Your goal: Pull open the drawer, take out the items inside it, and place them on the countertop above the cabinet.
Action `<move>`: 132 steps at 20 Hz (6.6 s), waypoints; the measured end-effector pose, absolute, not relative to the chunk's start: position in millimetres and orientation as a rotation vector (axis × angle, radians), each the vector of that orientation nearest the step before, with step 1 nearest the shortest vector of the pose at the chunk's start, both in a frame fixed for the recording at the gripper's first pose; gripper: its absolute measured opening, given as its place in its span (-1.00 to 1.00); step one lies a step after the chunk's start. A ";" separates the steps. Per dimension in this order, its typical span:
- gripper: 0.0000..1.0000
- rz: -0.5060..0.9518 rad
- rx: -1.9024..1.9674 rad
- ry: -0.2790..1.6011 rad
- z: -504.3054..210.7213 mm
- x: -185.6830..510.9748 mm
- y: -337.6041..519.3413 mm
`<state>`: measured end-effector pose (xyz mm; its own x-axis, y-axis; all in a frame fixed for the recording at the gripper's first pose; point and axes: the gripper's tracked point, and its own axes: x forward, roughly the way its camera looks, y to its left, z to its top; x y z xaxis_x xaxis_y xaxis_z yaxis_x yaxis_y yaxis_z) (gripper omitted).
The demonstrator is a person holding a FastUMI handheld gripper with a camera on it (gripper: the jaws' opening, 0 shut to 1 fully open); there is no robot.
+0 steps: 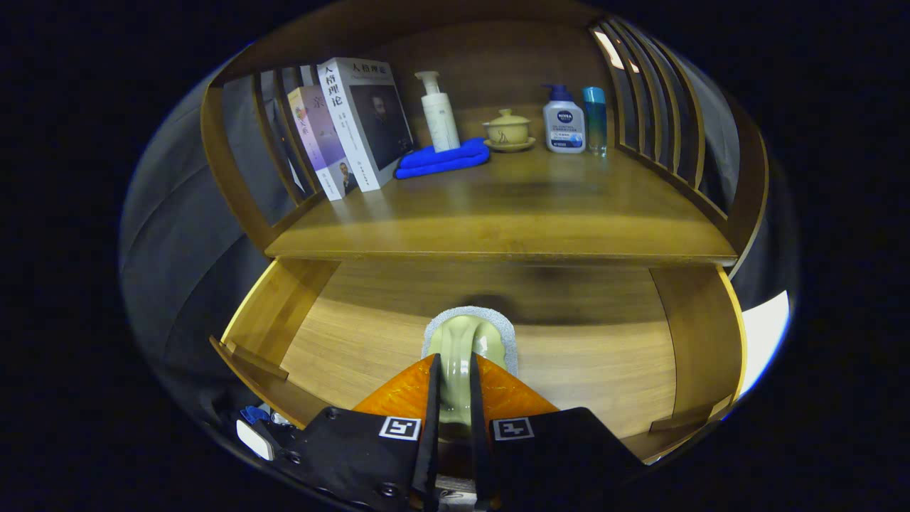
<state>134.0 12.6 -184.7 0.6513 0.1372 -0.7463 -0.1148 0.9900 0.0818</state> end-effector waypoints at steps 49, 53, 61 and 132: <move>0.96 0.028 -0.040 0.430 -70.4 266.5 20.1; 0.96 0.111 -0.118 0.386 -57.3 220.0 40.7; 0.96 0.138 -0.133 0.294 -53.8 138.6 54.0; 0.96 -0.107 -0.107 0.291 -196.0 128.9 4.7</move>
